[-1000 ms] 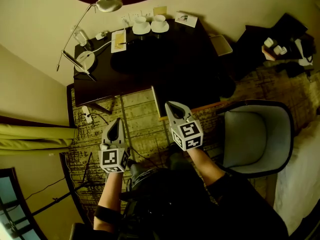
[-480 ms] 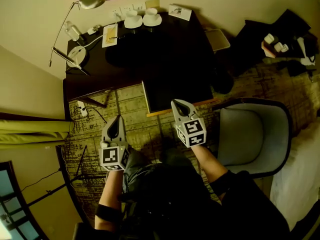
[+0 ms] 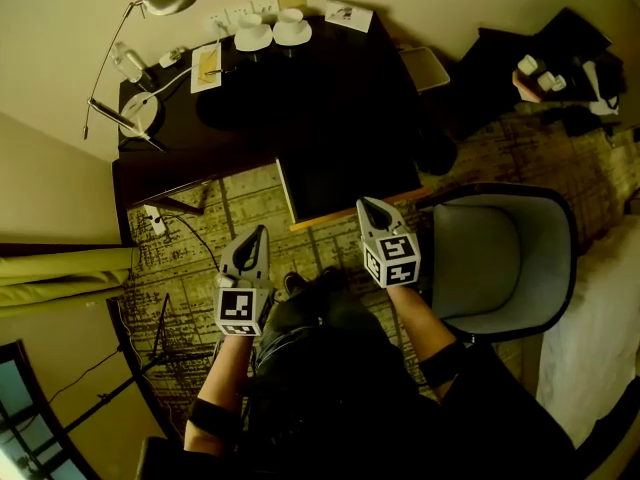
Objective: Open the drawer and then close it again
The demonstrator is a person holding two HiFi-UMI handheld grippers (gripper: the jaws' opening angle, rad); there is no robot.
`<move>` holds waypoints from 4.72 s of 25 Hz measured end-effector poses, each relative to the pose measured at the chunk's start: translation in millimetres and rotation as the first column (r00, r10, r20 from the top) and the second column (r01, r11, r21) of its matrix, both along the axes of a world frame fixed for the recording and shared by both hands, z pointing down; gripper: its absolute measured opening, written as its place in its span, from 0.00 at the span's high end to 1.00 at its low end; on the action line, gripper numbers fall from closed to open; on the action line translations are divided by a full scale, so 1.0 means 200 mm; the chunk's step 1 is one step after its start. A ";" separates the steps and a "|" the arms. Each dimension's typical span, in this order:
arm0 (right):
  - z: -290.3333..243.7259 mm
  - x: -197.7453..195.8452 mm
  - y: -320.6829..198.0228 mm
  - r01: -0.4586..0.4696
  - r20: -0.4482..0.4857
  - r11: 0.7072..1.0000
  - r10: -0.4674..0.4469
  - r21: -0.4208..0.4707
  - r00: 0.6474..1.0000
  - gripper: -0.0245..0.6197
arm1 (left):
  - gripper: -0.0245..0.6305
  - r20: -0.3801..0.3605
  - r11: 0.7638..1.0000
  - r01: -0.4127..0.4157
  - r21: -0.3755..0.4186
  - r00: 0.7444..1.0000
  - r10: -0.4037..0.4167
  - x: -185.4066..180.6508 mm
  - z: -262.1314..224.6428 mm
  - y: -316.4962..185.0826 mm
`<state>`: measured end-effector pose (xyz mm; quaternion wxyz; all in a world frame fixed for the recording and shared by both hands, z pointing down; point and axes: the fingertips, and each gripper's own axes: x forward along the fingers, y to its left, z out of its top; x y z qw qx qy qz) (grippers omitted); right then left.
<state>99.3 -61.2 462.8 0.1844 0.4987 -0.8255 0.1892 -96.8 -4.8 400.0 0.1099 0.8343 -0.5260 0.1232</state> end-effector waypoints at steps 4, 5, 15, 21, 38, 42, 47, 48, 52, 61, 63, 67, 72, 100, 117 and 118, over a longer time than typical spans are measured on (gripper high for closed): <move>0.05 0.04 0.04 -0.046 -0.022 0.999 0.046 -0.022 0.999 0.96 | 0.96 -0.035 0.999 -0.034 -0.021 0.999 0.034 0.03 0.03 0.00; 0.07 0.06 0.05 -0.059 -0.029 0.998 0.058 -0.029 0.998 0.96 | 0.96 -0.040 0.999 -0.046 -0.023 0.998 0.045 0.04 0.04 -0.01; 0.32 0.29 0.21 -0.135 -0.098 0.986 0.126 -0.101 0.987 0.96 | 0.96 -0.002 0.986 -0.151 -0.066 0.988 0.152 0.19 0.28 0.08; 0.30 0.40 0.10 -0.063 -0.070 0.993 0.056 -0.095 0.996 0.96 | 0.96 0.037 0.981 -0.142 -0.129 0.988 0.147 0.41 0.58 0.16; 0.30 0.49 -0.57 0.362 -0.055 0.932 -0.360 0.036 0.931 0.96 | 0.96 0.043 0.943 0.213 -0.256 0.977 -0.209 0.89 1.46 0.01; 0.37 0.43 -0.72 0.379 -0.029 0.924 -0.377 0.056 0.926 0.96 | 0.96 0.060 0.931 0.248 -0.267 0.969 -0.241 0.89 1.60 -0.05; 0.43 0.31 -0.84 0.408 -0.016 0.910 -0.408 0.076 0.913 0.96 | 0.96 0.071 0.920 0.283 -0.272 0.959 -0.274 0.87 1.72 -0.07; 0.44 0.30 -0.86 0.410 -0.018 0.909 -0.410 0.080 0.912 0.96 | 0.96 0.071 0.919 0.290 -0.268 0.957 -0.281 0.86 1.72 -0.08; 0.48 0.25 -0.92 0.406 -0.013 0.910 -0.406 0.089 0.914 0.96 | 0.96 0.060 0.917 0.305 -0.258 0.952 -0.300 0.83 1.74 -0.13; 0.51 0.23 -0.97 0.384 -0.004 0.918 -0.386 0.098 0.923 0.96 | 0.96 0.053 0.903 0.344 -0.259 0.938 -0.342 0.81 1.74 -0.20; 0.50 0.24 -0.98 0.377 -0.002 0.921 -0.379 0.100 0.925 0.96 | 0.96 0.049 0.903 0.345 -0.254 0.938 -0.344 0.80 1.74 -0.24; 0.51 0.26 -1.00 0.363 -0.005 0.926 -0.364 0.102 0.931 0.96 | 0.96 0.043 0.908 0.344 -0.239 0.938 -0.344 0.76 1.74 -0.36; 0.51 0.29 -1.03 0.345 -0.006 0.933 -0.346 0.100 0.938 0.96 | 0.96 0.045 0.918 0.335 -0.213 0.942 -0.333 0.72 1.74 -0.58; 0.54 0.47 -1.15 0.217 0.002 0.972 -0.218 0.087 0.976 0.96 | 0.96 0.048 0.938 0.295 -0.184 0.956 -0.291 0.56 1.77 -1.33; 0.26 0.38 -0.91 0.170 0.052 0.983 -0.173 0.066 0.983 0.96 | 0.96 0.063 0.971 0.159 -0.178 0.987 -0.150 0.56 1.04 -0.84; 0.21 0.37 -0.88 0.175 0.056 0.982 -0.179 0.069 0.982 0.96 | 0.96 0.059 0.974 0.155 -0.167 0.987 -0.147 0.55 0.94 -0.82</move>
